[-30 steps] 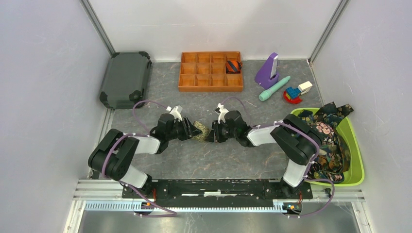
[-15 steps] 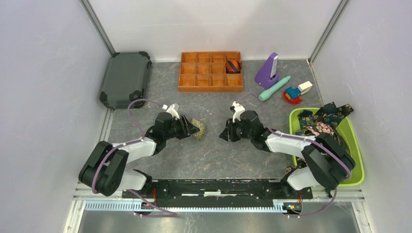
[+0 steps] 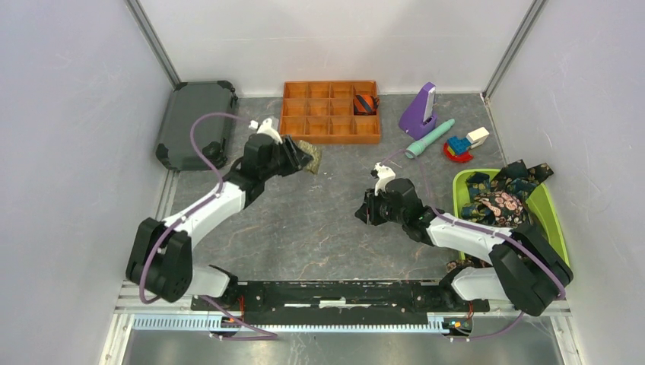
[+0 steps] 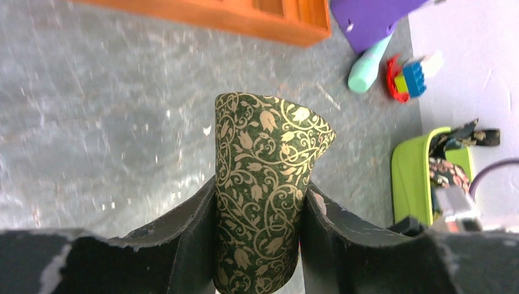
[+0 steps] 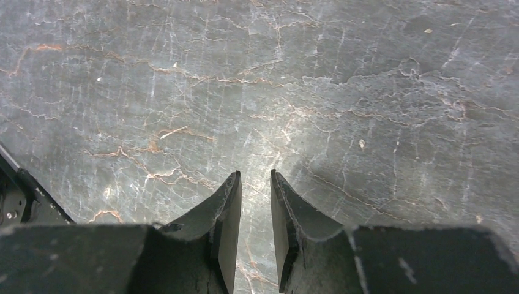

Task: Roll the ties
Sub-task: Place the tie in the storage box.

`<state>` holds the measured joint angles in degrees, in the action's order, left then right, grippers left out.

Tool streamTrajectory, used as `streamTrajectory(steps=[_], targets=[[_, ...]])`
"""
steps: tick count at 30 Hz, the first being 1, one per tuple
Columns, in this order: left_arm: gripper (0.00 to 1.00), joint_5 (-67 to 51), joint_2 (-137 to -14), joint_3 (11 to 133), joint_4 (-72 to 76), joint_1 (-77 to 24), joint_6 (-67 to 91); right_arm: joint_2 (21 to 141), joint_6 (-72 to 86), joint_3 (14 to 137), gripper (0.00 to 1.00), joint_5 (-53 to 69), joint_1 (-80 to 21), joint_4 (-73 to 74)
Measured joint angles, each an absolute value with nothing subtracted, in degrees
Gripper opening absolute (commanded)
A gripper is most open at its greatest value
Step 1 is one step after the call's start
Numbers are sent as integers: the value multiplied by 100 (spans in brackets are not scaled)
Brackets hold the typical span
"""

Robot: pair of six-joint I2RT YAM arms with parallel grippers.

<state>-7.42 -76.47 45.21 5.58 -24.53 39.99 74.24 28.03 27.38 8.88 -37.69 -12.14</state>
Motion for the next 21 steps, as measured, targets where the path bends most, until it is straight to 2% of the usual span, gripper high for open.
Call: streamTrajectory(steps=[6,21], targets=[[2,-526,-8748,6025,185,-2147,3719,7371,2681,2670,31,784,-3660,-1155],[2,-305,-12573,10436,-873,-1402,3022,7411,2394,2541,30,657,-3485,-1197]])
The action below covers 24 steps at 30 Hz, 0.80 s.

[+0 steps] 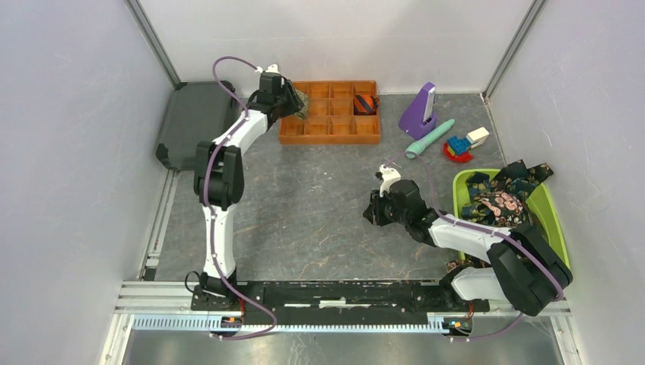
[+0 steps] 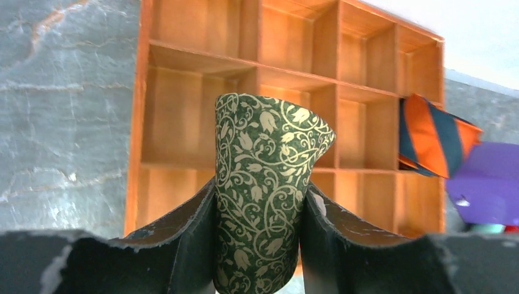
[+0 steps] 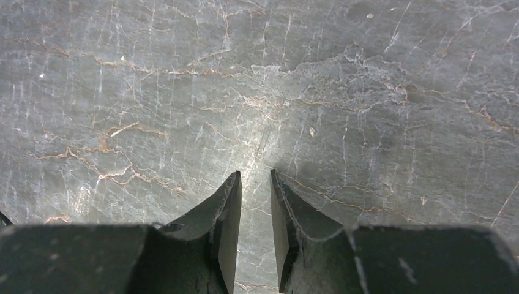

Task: Roll the ties
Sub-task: Place the tie in the storage box.

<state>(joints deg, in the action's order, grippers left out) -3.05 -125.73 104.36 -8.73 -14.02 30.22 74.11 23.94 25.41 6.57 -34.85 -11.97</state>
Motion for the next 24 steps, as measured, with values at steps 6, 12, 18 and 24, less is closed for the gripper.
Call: streamTrajectory(steps=[6,12,18,24], targets=[[2,-200,-13469,11378,-1210,-1280,2794,7544,2370,2423,30,666,-3481,-1282],[2,-25,-13826,12022,-1369,-1256,2683,7734,2373,2416,30,799,-3474,-1385],[2,150,-14053,12525,-1461,-1256,2626,7789,2373,2399,30,897,-3476,-1490],[4,141,-14365,12949,-1747,-1245,2600,7848,2375,2397,30,947,-3474,-1584]])
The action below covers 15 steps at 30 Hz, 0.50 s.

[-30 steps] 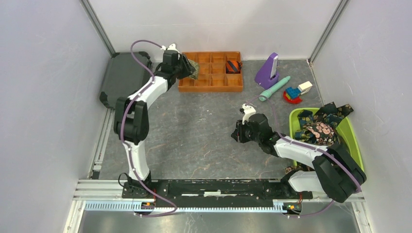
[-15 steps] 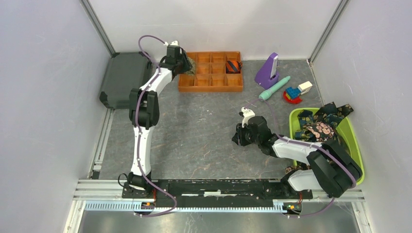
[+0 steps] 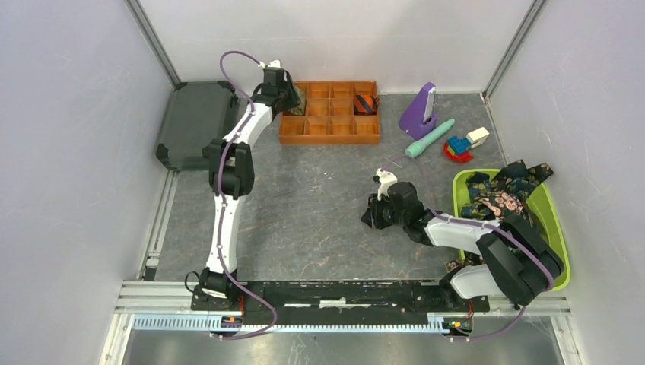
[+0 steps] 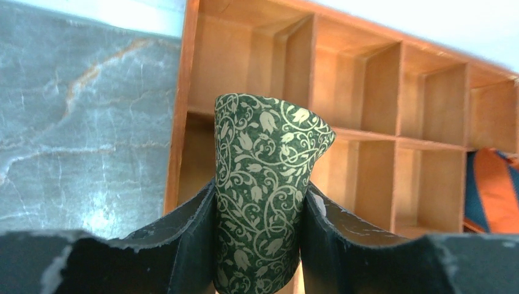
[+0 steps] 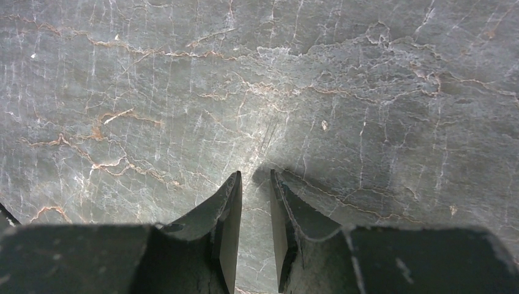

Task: Roll the ties
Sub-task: Place the tie in the storage box.

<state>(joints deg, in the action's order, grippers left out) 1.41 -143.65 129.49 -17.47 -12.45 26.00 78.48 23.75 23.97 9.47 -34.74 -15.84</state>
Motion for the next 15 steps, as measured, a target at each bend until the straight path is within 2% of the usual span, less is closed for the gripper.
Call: streamTrajectory(steps=[6,15], targets=[[9,134,-14652,13246,-2436,-1225,2606,7883,2379,2386,30,1055,-3474,-1588],[17,23,-14851,13506,-2670,-1208,2749,7933,2394,2386,29,1177,-3474,-1625]])
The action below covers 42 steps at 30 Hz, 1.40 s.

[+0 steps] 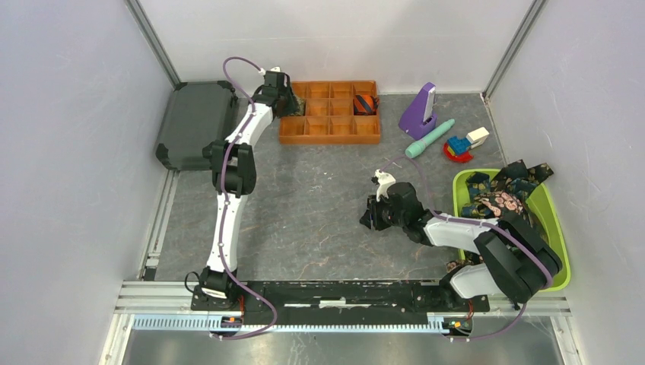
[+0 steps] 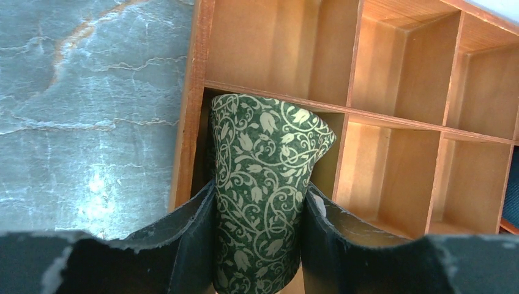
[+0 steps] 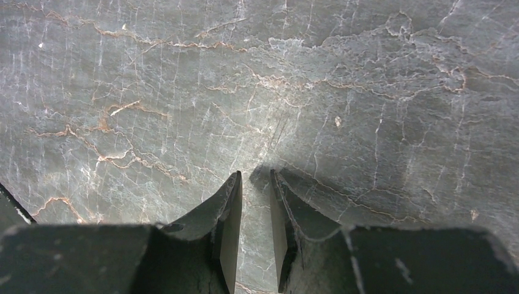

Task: Roll the ties
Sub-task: Place the tie in the storage box.

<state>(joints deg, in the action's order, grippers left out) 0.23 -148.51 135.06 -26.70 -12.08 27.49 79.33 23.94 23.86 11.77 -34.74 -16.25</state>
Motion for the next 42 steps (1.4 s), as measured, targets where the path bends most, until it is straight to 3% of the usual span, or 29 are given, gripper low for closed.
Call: streamTrajectory(steps=[3,10,22,26,42], targets=[[24,-113,-14927,13603,-2670,-1199,2797,7955,2397,2386,29,1201,-3474,-1625],[60,-355,-14947,13622,-2639,-1157,2849,7957,2397,2386,29,1225,-3474,-1649],[83,-405,-14831,13524,-2622,-1177,2849,7955,2414,2373,29,1306,-3474,-1673],[100,-309,-14730,13437,-2729,-1203,2845,7929,2414,2349,29,1306,-3474,-1682],[100,309,-14320,13356,-3190,-1267,2711,7832,2414,2331,29,1330,-3470,-1704]])
